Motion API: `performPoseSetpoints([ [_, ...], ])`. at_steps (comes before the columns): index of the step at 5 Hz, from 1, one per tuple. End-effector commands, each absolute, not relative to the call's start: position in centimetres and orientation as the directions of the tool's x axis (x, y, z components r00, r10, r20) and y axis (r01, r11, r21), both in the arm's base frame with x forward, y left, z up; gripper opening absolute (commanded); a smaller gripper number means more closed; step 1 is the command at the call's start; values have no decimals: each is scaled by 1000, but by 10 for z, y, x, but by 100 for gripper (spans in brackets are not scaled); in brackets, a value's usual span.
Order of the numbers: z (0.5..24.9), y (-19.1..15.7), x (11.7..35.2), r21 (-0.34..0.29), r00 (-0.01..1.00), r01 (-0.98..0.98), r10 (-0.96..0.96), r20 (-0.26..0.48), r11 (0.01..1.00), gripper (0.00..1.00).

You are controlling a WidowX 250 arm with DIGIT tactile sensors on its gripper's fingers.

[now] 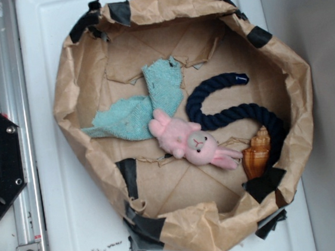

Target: Grab the blue cloth.

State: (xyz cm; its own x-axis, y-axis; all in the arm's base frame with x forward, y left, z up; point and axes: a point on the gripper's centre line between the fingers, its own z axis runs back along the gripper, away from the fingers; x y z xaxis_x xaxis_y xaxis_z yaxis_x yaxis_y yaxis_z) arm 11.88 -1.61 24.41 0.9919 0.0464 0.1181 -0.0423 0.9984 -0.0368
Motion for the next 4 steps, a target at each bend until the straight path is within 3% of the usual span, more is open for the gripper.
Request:
performPoseSetpoints([
  [1, 244, -16, 119, -37, 992, -42, 46, 118, 998, 100],
  [2, 211, 2, 169, 24, 992, -59, 56, 111, 998, 100],
  [4, 122, 24, 271, 52, 992, 66, -71, 103, 996, 100],
])
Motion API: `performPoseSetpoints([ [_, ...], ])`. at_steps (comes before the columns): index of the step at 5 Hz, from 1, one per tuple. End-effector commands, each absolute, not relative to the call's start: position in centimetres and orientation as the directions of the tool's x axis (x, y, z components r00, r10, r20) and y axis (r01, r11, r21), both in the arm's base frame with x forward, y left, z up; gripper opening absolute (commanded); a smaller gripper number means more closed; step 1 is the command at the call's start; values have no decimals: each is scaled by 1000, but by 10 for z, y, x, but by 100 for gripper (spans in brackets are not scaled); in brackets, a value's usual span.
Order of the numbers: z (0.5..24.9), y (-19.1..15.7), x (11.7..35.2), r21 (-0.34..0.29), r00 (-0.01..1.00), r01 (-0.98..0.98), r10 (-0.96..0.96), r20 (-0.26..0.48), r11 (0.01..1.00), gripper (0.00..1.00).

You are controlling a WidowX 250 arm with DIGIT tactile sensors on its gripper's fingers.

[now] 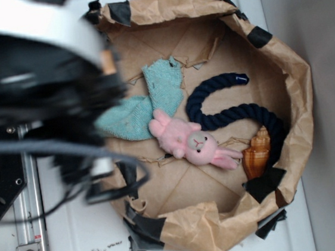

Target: Grab the blue cloth.

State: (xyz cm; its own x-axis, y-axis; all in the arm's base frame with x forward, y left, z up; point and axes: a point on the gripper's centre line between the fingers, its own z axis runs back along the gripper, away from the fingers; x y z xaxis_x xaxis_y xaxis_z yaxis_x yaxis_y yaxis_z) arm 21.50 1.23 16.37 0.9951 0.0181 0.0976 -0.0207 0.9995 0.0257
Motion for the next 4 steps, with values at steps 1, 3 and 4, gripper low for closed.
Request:
performPoseSetpoints([
  [1, 86, 19, 299, 87, 985, 162, -167, 42, 983, 100],
  [3, 59, 31, 263, 110, 946, 325, -325, -21, 939, 100],
  [4, 64, 44, 247, 61, 950, 311, -312, 4, 948, 100],
])
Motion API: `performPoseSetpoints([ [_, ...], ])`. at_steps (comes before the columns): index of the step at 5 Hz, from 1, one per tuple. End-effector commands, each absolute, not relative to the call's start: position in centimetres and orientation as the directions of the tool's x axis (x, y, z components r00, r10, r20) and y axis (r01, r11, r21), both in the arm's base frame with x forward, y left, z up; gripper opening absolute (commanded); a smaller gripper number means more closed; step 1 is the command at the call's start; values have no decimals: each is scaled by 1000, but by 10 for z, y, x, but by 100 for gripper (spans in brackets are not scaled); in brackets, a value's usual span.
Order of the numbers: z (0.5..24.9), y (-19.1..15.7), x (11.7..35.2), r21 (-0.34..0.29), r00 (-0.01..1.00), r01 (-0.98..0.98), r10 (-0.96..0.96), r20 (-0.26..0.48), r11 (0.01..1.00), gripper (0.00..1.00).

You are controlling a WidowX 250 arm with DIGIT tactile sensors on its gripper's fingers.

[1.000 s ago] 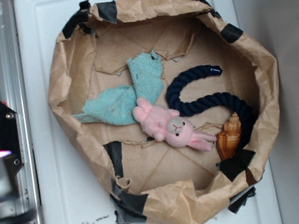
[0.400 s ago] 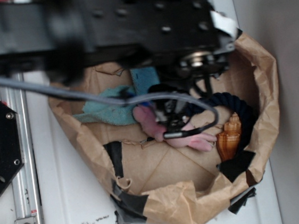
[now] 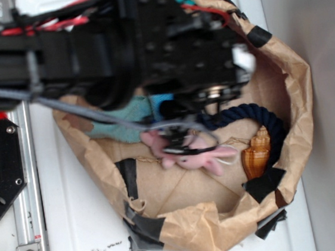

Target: Grab the blue cloth.

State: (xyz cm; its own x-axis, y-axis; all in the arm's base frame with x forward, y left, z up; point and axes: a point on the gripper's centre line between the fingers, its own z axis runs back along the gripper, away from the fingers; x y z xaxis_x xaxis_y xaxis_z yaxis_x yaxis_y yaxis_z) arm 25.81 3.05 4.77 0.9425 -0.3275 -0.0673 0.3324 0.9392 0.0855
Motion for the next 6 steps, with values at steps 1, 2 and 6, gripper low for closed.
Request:
performPoseSetpoints([
  [1, 47, 39, 253, 73, 943, 332, -331, -23, 941, 100],
  [2, 30, 36, 259, 65, 930, 366, -363, -53, 928, 100],
  [6, 3, 45, 254, 67, 947, 320, -316, -65, 945, 0],
])
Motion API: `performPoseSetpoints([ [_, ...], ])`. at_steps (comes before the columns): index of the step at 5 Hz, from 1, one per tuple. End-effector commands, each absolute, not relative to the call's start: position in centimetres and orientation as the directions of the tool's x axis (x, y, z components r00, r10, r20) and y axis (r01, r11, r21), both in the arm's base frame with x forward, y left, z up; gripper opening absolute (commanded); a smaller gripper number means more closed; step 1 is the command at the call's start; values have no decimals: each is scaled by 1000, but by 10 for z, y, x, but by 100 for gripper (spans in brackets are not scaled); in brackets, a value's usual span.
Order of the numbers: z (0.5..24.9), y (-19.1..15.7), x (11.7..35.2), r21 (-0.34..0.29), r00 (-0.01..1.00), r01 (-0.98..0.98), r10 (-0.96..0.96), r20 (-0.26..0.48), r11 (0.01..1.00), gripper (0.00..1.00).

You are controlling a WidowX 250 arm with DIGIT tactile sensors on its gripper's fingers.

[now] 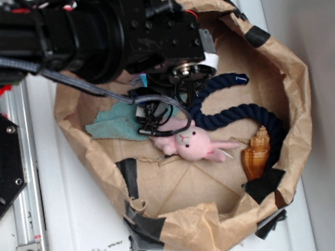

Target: Grab the blue cloth.

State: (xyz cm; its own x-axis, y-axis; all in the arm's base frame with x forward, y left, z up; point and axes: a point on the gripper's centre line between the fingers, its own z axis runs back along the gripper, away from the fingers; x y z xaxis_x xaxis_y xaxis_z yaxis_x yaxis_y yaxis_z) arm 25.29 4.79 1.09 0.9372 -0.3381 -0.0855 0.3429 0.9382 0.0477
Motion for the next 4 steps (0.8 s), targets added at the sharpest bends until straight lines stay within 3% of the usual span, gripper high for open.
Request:
performPoseSetpoints([
  [1, 7, 48, 252, 53, 952, 304, -301, -64, 951, 0],
  [3, 30, 51, 257, 34, 960, 280, -280, -14, 959, 0],
  [4, 55, 42, 264, 30, 961, 275, -275, 30, 961, 0],
])
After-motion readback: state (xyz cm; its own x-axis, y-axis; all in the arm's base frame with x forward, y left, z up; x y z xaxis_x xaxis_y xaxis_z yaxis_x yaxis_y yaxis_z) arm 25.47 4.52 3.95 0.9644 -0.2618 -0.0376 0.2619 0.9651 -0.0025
